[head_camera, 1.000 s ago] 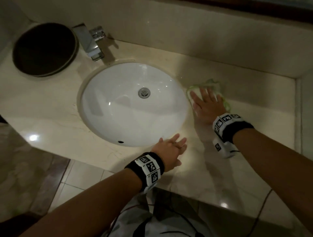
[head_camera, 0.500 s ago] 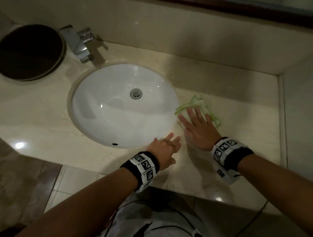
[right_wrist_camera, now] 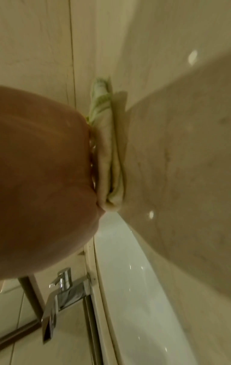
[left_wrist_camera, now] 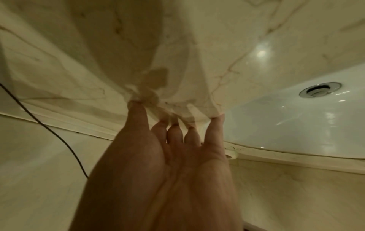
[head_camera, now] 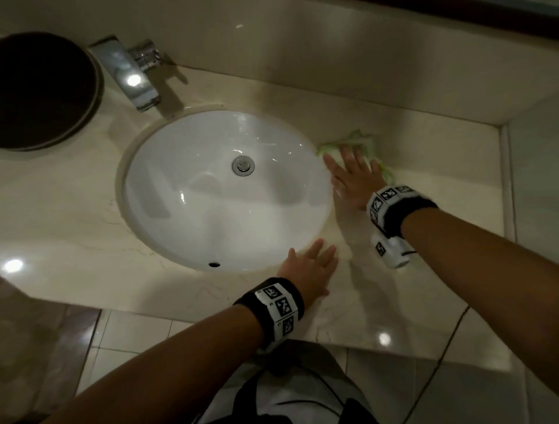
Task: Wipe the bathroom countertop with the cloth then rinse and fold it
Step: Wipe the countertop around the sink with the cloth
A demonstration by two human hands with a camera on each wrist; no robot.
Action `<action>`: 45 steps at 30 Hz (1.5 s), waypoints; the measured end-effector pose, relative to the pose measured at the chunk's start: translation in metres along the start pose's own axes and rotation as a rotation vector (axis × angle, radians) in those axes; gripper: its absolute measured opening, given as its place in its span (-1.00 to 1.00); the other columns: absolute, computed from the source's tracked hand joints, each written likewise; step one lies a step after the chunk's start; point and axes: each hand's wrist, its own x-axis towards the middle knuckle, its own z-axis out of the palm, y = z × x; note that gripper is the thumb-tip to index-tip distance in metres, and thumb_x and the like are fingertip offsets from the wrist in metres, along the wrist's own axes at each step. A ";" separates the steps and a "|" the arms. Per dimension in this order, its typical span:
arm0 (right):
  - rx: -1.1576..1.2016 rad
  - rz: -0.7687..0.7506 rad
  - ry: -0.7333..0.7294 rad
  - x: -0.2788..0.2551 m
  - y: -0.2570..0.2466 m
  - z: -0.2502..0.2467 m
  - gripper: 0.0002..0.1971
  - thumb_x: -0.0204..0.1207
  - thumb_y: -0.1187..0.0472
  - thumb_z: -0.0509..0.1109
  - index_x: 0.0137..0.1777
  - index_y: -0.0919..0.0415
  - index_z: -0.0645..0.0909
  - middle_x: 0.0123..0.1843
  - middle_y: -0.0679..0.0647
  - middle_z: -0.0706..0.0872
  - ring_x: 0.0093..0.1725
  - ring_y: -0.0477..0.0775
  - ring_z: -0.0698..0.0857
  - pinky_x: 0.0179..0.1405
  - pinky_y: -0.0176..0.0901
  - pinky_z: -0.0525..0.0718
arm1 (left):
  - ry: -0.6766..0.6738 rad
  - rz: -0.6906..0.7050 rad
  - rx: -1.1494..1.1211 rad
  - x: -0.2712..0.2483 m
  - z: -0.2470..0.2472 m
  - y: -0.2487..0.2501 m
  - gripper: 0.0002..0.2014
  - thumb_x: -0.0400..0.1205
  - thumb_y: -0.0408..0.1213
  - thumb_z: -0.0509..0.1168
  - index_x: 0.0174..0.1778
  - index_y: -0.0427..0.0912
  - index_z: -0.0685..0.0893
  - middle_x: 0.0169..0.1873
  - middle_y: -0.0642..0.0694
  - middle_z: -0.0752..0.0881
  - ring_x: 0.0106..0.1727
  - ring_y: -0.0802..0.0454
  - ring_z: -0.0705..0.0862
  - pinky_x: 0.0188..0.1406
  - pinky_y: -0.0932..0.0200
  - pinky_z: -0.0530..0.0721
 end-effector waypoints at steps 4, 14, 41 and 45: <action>-0.003 0.028 0.019 -0.013 -0.010 0.003 -0.43 0.76 -0.01 -0.10 0.69 -0.19 -0.25 0.75 0.06 -0.25 0.71 0.24 -0.20 0.59 0.39 0.00 | 0.033 0.029 0.018 0.001 0.001 -0.003 -0.23 0.69 0.04 0.21 0.70 -0.11 -0.06 0.71 -0.02 -0.13 0.70 -0.12 -0.17 0.50 -0.39 0.30; 0.023 0.003 -0.051 -0.113 -0.013 0.052 -0.42 0.73 -0.08 -0.18 0.66 -0.22 -0.37 0.72 0.06 -0.38 0.70 0.23 -0.31 0.61 0.34 -0.13 | 0.017 0.051 0.079 0.001 -0.003 -0.004 -0.23 0.70 0.05 0.18 0.70 -0.13 -0.07 0.71 -0.05 -0.13 0.70 -0.12 -0.16 0.46 -0.34 0.39; 0.089 0.012 0.116 -0.096 0.091 0.046 -0.39 0.63 -0.13 -0.26 0.70 -0.14 0.03 0.75 0.13 0.02 0.70 0.30 0.07 0.53 0.43 0.09 | 0.306 -0.199 -0.041 0.063 -0.075 0.031 -0.28 0.69 0.18 0.12 0.69 -0.07 0.08 0.71 -0.11 -0.08 0.70 -0.13 -0.01 0.56 -0.08 0.29; 0.073 0.015 0.072 -0.131 0.101 0.069 -0.37 0.59 -0.16 -0.41 0.70 -0.18 -0.15 0.76 0.08 -0.14 0.72 0.25 -0.09 0.59 0.39 -0.04 | 0.277 -0.209 -0.040 0.085 -0.080 0.037 -0.20 0.67 0.21 0.13 0.71 -0.08 -0.05 0.70 -0.14 -0.23 0.70 -0.18 -0.18 0.63 -0.10 0.18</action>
